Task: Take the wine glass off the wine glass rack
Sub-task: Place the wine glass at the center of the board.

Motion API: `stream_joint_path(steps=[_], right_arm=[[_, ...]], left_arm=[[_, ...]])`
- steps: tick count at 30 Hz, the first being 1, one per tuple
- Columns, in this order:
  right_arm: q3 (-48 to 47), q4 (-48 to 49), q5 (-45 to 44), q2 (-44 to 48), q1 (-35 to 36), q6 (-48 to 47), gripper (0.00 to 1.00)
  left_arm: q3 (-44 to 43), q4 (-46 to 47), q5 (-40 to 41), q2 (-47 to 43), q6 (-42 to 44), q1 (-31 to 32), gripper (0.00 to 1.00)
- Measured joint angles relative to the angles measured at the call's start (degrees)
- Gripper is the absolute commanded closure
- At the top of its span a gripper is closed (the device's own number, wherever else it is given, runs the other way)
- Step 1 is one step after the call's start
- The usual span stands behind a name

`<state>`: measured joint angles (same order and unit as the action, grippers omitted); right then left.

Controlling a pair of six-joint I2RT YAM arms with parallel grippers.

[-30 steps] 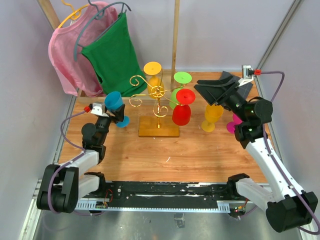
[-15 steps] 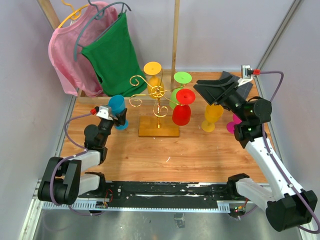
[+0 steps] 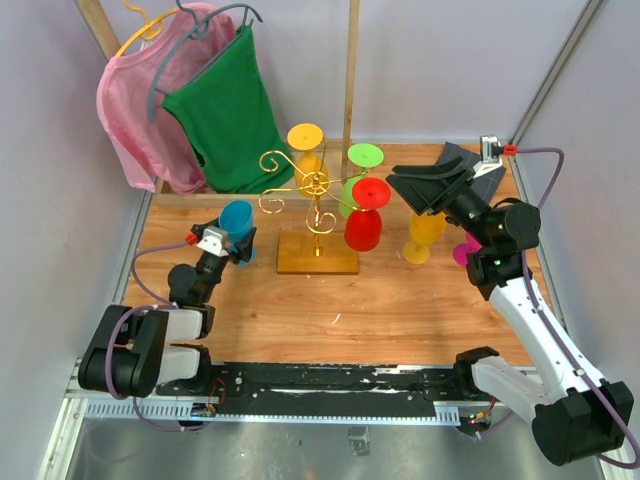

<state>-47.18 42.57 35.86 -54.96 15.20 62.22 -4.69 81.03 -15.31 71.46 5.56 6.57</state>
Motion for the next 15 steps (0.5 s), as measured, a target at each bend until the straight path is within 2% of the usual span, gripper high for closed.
stream_joint_path(steps=[7, 15], right_arm=[[0.0, -0.2, 0.0, 0.0, 0.0, -0.9, 0.02], [-0.2, -1.0, 0.0, 0.0, 0.0, -2.0, 0.01]], left_arm=[[-0.1, 6.1, 0.2, 7.1, -0.5, 0.0, 0.31], [-0.3, 6.3, 1.5, 12.3, -2.0, 0.0, 0.32]])
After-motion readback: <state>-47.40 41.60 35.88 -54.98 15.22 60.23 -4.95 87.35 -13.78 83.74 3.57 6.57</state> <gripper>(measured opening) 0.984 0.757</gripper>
